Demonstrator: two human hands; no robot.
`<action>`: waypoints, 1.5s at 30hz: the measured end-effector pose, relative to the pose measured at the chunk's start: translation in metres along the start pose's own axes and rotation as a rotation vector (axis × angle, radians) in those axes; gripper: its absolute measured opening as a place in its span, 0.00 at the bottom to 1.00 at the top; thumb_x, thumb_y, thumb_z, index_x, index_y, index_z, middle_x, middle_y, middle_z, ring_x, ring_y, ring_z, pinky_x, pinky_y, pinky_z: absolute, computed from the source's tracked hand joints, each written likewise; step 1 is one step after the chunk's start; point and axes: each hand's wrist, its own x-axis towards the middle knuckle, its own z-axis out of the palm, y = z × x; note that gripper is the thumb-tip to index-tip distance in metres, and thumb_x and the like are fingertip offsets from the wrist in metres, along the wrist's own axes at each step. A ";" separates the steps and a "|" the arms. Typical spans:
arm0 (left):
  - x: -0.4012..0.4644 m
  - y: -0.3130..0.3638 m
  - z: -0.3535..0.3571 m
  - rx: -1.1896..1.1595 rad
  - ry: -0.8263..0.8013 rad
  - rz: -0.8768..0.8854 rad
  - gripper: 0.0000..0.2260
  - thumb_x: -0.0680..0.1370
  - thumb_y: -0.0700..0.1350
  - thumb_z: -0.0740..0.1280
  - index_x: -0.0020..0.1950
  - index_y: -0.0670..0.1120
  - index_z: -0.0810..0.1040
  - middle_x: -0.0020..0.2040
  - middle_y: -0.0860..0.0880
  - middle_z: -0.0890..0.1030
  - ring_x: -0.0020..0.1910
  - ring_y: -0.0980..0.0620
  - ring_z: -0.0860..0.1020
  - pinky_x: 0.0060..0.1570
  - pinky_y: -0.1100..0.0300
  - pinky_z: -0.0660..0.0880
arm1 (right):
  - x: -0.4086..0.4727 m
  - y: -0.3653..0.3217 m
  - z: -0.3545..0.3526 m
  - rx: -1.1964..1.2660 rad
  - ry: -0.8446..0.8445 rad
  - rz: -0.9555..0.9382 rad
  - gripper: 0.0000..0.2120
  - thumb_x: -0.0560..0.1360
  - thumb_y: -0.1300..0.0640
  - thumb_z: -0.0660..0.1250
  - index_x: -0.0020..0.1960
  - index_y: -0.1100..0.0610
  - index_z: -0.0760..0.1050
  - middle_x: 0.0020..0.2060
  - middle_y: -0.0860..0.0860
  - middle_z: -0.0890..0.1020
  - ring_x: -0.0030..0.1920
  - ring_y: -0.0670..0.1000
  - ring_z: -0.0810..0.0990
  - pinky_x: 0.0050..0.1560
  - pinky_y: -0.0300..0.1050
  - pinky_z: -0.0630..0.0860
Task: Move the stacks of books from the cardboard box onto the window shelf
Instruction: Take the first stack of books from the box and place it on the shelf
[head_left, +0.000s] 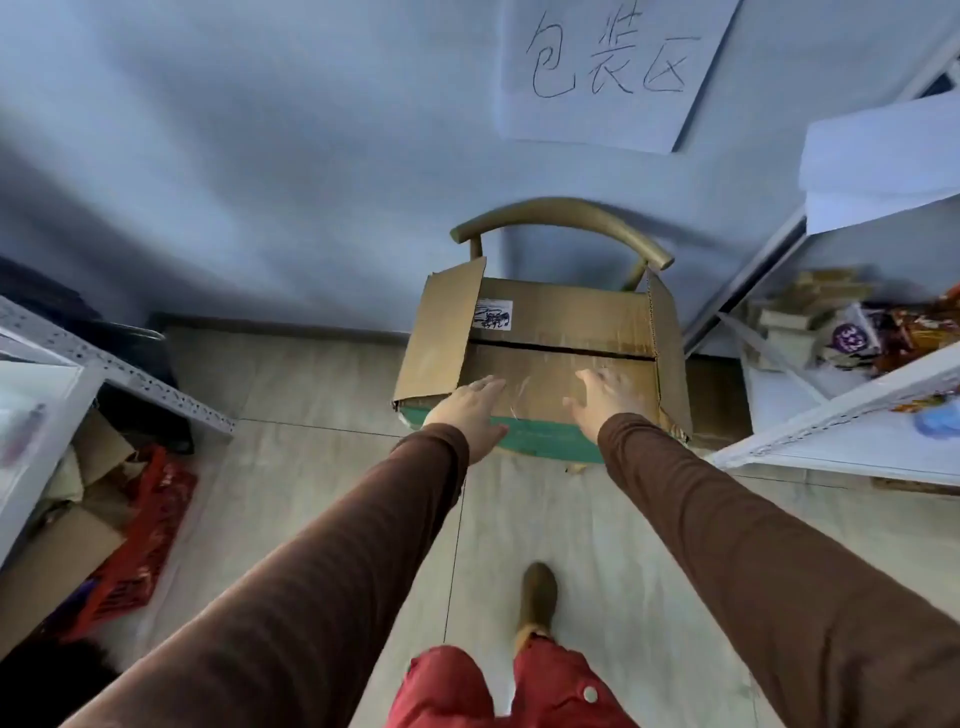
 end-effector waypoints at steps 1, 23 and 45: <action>0.011 0.002 0.005 -0.001 -0.034 -0.022 0.34 0.80 0.48 0.67 0.83 0.47 0.56 0.83 0.47 0.57 0.80 0.47 0.60 0.77 0.53 0.58 | 0.008 0.003 -0.002 -0.047 -0.012 0.020 0.26 0.79 0.43 0.60 0.75 0.50 0.65 0.75 0.53 0.68 0.74 0.57 0.64 0.70 0.57 0.63; 0.137 -0.122 -0.001 0.090 0.028 -0.495 0.40 0.79 0.68 0.55 0.84 0.51 0.45 0.84 0.48 0.50 0.83 0.47 0.52 0.78 0.35 0.47 | 0.117 0.075 0.000 -0.149 0.008 0.470 0.32 0.79 0.34 0.48 0.73 0.53 0.67 0.73 0.53 0.70 0.74 0.57 0.64 0.71 0.68 0.58; 0.114 -0.086 -0.032 -0.383 -0.676 -0.805 0.39 0.79 0.68 0.59 0.83 0.48 0.54 0.70 0.33 0.75 0.51 0.31 0.83 0.37 0.46 0.80 | 0.242 0.041 -0.101 0.099 0.073 0.029 0.34 0.82 0.44 0.56 0.82 0.52 0.46 0.82 0.52 0.50 0.80 0.56 0.53 0.77 0.51 0.52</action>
